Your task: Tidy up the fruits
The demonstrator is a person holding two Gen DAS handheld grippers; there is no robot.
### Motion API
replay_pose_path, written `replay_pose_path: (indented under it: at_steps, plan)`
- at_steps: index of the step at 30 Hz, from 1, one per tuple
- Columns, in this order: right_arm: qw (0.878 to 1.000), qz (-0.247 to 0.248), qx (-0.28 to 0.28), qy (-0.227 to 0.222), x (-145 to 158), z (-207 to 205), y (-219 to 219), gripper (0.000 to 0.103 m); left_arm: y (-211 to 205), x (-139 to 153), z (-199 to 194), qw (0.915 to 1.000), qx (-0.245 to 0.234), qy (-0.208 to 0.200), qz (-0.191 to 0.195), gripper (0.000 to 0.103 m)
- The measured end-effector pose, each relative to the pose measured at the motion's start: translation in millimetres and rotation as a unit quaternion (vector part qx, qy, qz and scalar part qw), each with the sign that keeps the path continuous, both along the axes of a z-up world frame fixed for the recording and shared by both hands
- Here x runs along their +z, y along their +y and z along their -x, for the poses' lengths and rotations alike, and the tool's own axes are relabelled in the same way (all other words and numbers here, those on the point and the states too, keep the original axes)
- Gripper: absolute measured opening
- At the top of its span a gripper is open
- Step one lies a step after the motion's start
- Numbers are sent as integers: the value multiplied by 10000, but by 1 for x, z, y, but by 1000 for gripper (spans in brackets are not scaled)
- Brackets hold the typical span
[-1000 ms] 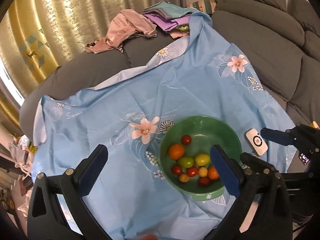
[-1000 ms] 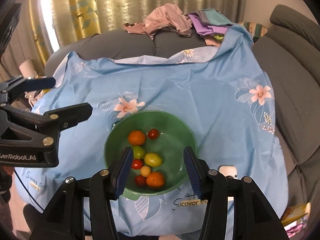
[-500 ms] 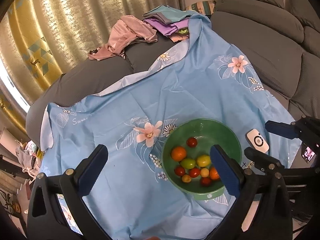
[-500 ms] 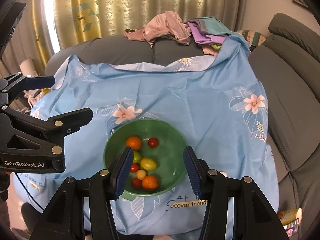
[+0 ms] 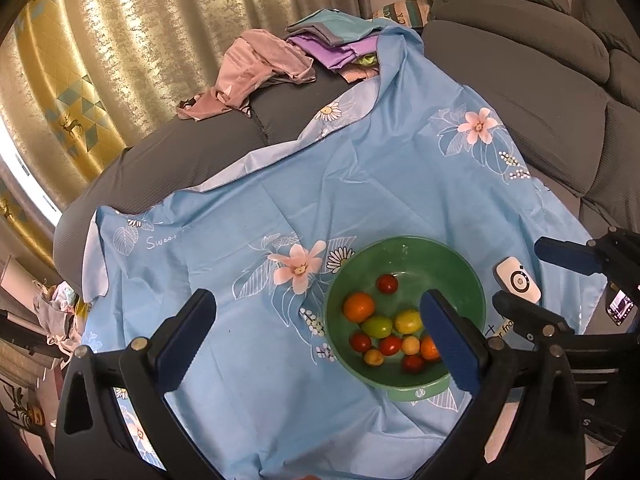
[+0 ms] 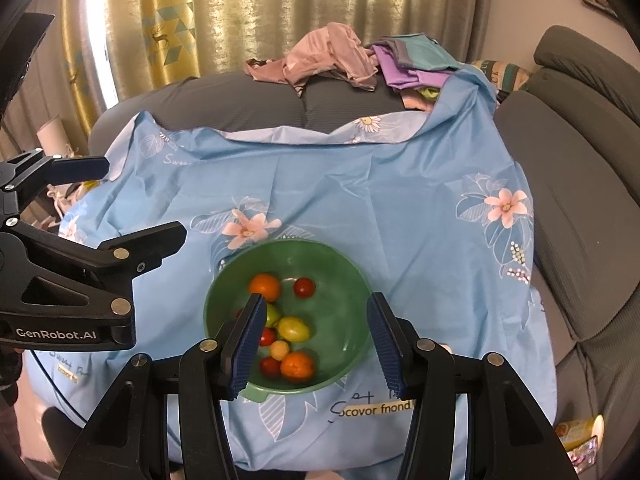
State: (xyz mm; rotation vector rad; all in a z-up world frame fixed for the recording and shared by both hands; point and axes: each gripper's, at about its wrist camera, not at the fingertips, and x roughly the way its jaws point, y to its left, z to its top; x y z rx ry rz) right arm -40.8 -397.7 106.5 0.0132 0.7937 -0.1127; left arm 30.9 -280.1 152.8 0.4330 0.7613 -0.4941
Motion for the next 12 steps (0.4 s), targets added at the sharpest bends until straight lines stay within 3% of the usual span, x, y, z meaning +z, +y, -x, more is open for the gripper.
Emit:
replay_pose_path:
  at_steps: [12]
  plan:
    - [10000,5,-12,-6,1,0,-2,53,0,-1,-3,10000,29,-21,4,102]
